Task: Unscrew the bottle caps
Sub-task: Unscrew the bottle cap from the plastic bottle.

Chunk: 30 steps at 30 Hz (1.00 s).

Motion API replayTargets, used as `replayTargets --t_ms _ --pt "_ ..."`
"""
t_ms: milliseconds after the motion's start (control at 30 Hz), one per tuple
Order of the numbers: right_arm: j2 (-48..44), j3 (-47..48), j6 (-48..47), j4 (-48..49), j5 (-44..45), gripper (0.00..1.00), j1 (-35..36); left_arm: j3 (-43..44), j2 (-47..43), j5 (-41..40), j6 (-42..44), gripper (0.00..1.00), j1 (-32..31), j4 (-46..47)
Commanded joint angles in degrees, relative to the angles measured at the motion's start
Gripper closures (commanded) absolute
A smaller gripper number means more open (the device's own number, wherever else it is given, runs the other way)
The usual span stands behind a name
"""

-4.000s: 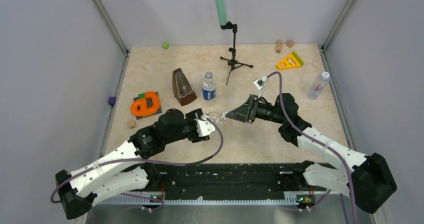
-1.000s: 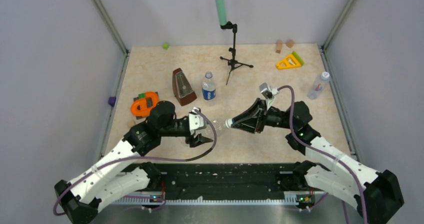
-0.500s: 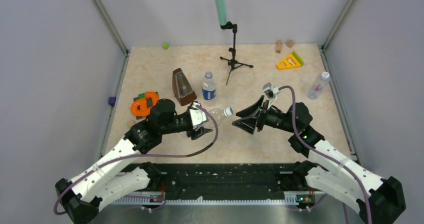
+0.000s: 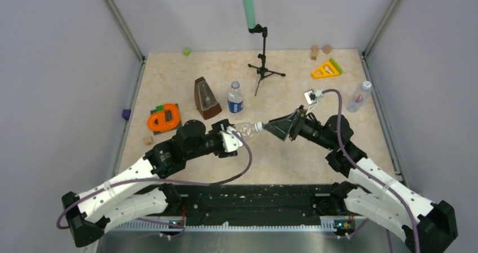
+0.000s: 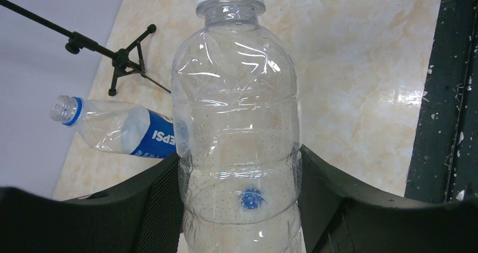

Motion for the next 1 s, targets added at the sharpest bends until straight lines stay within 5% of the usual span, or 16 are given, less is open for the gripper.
replayTargets --t_ms 0,300,633,967 --pt "1.9 2.8 9.3 2.7 4.7 0.37 0.3 -0.8 -0.8 -5.9 2.7 1.00 -2.1 4.5" --pt "6.9 4.6 13.7 6.6 -4.1 0.42 0.3 -1.2 -0.8 -7.2 3.7 1.00 -2.7 5.1" --pt "7.0 4.8 11.6 4.2 -2.4 0.43 0.3 -1.7 -1.6 -4.5 4.2 1.00 -2.8 4.6" --pt "9.2 4.8 10.9 5.2 -6.8 0.60 0.3 -1.6 -1.1 -4.0 4.1 1.00 -2.9 4.8"
